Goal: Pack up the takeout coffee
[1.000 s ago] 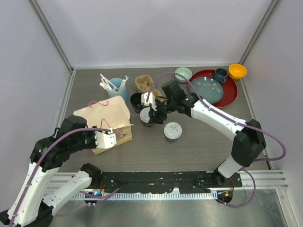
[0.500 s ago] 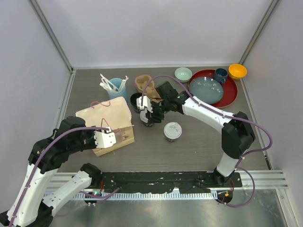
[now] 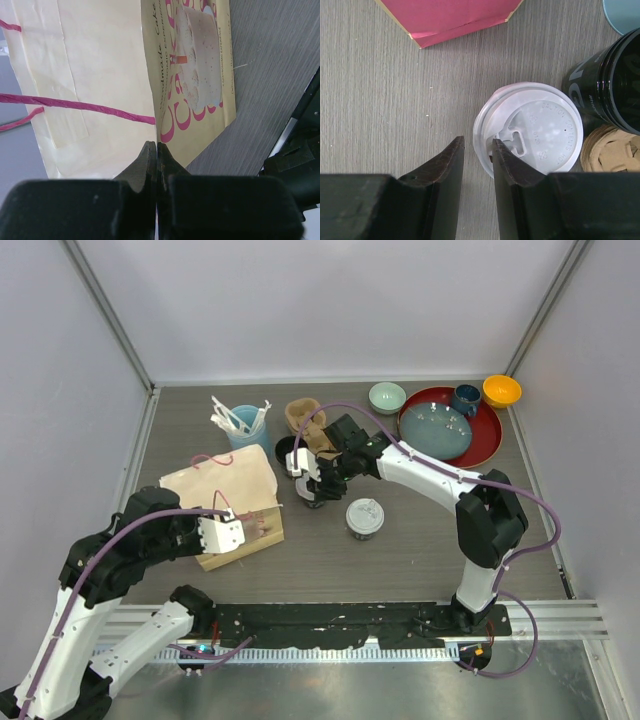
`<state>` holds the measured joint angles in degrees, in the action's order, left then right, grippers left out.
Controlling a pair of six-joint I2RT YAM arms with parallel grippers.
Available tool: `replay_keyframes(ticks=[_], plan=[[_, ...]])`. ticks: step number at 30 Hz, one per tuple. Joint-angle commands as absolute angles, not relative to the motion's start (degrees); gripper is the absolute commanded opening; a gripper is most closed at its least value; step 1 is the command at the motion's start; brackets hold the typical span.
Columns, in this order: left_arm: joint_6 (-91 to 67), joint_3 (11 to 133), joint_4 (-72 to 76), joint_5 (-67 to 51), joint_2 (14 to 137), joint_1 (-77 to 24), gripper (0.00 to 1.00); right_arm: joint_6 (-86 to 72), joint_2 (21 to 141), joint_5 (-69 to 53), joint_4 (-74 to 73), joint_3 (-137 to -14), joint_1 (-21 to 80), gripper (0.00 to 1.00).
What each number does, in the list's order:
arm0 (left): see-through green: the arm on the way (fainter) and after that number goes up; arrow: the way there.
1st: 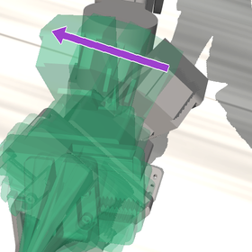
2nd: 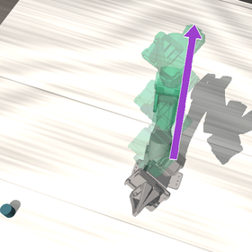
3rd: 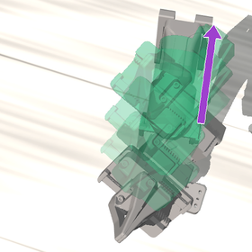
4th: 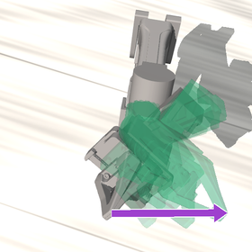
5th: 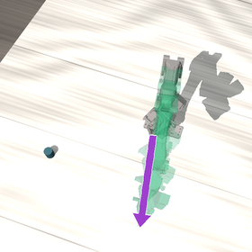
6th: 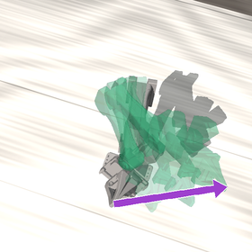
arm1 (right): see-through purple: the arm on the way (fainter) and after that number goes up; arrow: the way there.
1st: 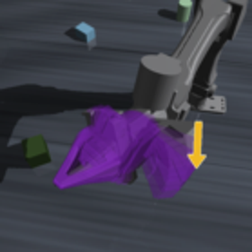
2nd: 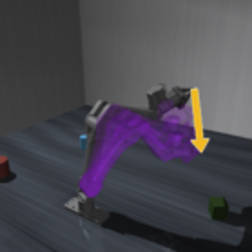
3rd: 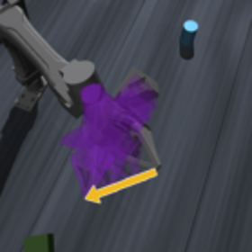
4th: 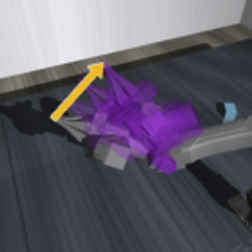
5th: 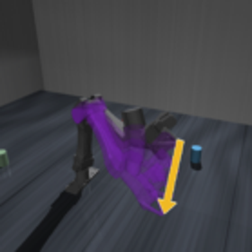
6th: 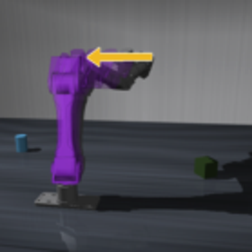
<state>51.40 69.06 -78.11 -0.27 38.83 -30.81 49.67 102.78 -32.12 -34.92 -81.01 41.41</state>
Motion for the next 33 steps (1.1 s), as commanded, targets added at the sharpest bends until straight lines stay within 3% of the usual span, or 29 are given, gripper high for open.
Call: replay_keyframes(ticks=[1,33], plan=[[50.9,69.0,-87.9,-0.4,38.4,-30.9,0.00,50.8,102.6,-31.0,-34.6,-83.1,41.7,0.34],[51.7,71.3,-87.6,1.1,38.9,-30.9,0.00,50.8,101.0,-28.0,-35.8,-82.6,41.7,0.06]])
